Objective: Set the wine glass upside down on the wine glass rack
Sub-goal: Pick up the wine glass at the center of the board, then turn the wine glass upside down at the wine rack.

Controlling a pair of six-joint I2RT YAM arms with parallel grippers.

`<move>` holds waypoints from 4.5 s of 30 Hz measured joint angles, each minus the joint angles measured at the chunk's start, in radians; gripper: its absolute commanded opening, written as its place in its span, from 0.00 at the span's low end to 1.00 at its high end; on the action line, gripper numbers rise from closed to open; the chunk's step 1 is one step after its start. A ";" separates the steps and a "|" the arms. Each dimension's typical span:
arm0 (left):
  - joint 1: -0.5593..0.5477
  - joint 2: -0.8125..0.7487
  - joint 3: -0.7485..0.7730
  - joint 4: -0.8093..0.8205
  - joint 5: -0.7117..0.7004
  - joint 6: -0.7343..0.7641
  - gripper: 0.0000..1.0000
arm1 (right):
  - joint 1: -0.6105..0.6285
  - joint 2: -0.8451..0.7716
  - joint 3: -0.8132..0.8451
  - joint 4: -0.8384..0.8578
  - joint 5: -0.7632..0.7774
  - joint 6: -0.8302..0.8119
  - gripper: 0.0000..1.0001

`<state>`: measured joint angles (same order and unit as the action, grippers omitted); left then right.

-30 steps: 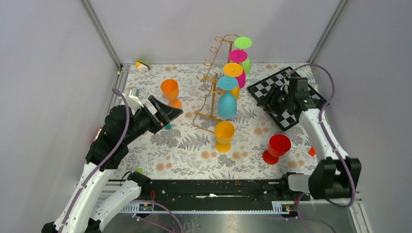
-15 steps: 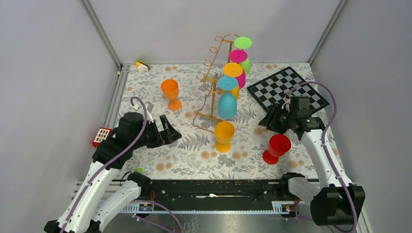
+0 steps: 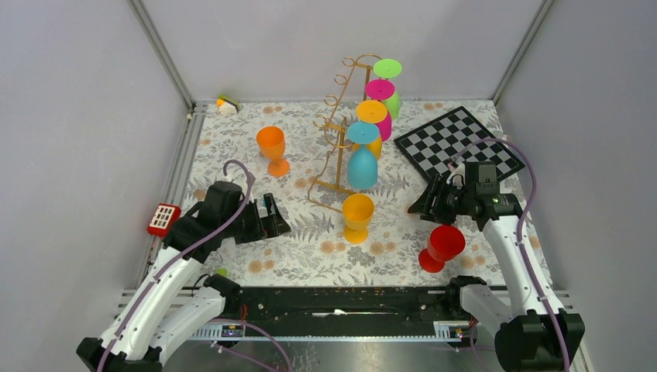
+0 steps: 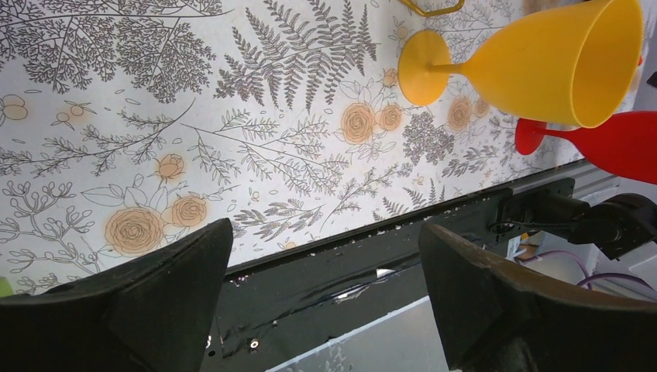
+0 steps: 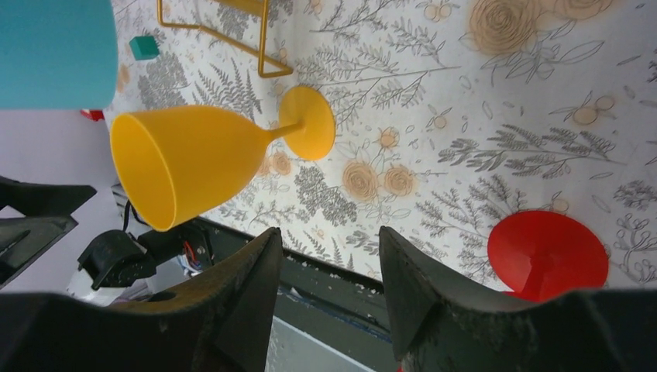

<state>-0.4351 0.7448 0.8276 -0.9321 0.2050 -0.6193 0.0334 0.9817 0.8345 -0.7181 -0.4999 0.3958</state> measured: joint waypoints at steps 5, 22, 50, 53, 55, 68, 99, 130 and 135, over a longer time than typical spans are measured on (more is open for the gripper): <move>0.001 -0.058 -0.027 0.008 0.005 -0.021 0.99 | 0.021 -0.021 0.000 -0.049 -0.037 0.003 0.63; 0.001 -0.145 -0.035 0.005 0.064 -0.078 0.99 | 0.345 0.046 0.028 0.117 -0.035 0.244 0.72; 0.001 -0.190 -0.118 0.007 0.064 -0.159 0.99 | 0.410 0.238 0.081 0.141 0.122 0.270 0.18; 0.001 -0.184 -0.119 0.012 0.068 -0.163 0.99 | 0.410 0.216 0.077 0.132 0.122 0.267 0.05; 0.001 -0.184 -0.119 0.016 0.072 -0.165 0.99 | 0.410 0.192 0.071 0.126 0.121 0.267 0.00; 0.001 -0.184 -0.119 0.029 0.086 -0.168 0.99 | 0.411 0.087 0.069 0.036 0.121 0.226 0.00; -0.325 0.067 -0.185 0.415 0.168 -0.362 0.66 | 0.412 -0.212 -0.126 -0.029 -0.061 0.255 0.00; -0.572 0.264 -0.142 0.512 0.002 -0.450 0.00 | 0.412 -0.322 -0.164 0.005 -0.121 0.365 0.36; -0.572 0.220 -0.129 0.459 -0.052 -0.403 0.00 | 0.412 -0.327 -0.150 -0.001 -0.119 0.348 0.56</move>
<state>-1.0069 0.9646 0.6987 -0.4728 0.1532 -1.0225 0.4450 0.6552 0.6849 -0.7189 -0.6186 0.7441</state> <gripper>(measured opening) 0.042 0.473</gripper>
